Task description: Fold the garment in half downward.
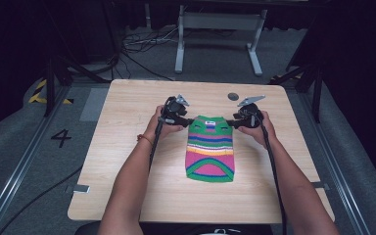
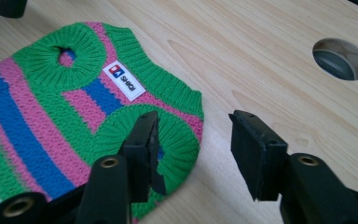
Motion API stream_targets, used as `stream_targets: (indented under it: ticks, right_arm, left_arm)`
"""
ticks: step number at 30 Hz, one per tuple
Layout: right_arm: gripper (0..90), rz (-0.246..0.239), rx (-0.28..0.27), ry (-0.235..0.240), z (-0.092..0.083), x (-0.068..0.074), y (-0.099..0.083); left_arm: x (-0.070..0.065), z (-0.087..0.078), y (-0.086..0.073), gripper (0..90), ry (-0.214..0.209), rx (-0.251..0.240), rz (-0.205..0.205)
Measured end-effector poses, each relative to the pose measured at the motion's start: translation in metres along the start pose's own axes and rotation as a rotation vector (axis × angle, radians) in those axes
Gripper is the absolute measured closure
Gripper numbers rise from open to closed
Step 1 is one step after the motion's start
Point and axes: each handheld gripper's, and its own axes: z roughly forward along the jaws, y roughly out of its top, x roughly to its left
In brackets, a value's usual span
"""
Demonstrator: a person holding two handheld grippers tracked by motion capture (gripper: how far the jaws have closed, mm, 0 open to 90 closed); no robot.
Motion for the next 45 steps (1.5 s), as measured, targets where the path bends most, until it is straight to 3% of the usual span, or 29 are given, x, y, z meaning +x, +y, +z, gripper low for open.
stream_targets:
  ticks: [9,13,15,17,19,21,25,31,39,45]
  right_arm:
    - [53.1,0.025,0.010,-0.012,0.022,-0.002,-0.004]
    - [55.1,0.045,-0.007,-0.011,0.026,-0.003,-0.006]
    - [54.9,0.054,0.000,-0.013,0.029,-0.005,-0.008]
    - [52.6,0.092,-0.012,0.001,0.032,-0.007,-0.012]
    - [52.4,0.118,-0.030,0.005,0.032,-0.008,-0.014]
    - [53.8,0.112,-0.033,0.003,0.032,-0.007,-0.015]
    - [72.0,0.088,-0.019,0.035,0.032,-0.002,-0.011]
    - [82.7,0.053,-0.002,0.009,0.031,0.006,-0.006]
    - [84.6,0.018,-0.057,0.037,0.017,0.012,0.002]
    - [84.5,-0.033,-0.112,0.072,0.000,0.020,0.005]
  left_arm:
    - [0.000,0.024,0.002,47.5,0.019,0.021,-0.066]
    - [-0.003,0.033,0.000,48.1,0.030,0.056,-0.062]
    - [-0.002,0.034,-0.001,48.5,0.028,0.050,-0.066]
    - [-0.003,0.035,-0.002,51.3,0.022,0.038,-0.068]
    - [-0.004,0.035,-0.001,59.7,0.008,0.040,-0.066]
    - [-0.006,0.033,0.001,64.6,-0.010,0.063,-0.040]
    - [-0.009,0.033,0.003,79.1,-0.027,0.079,-0.008]
    - [-0.014,0.031,0.005,83.2,0.026,0.089,0.026]
    - [-0.016,0.013,0.009,83.2,0.045,0.036,0.049]
    - [-0.028,-0.006,0.011,83.0,0.036,0.015,0.131]
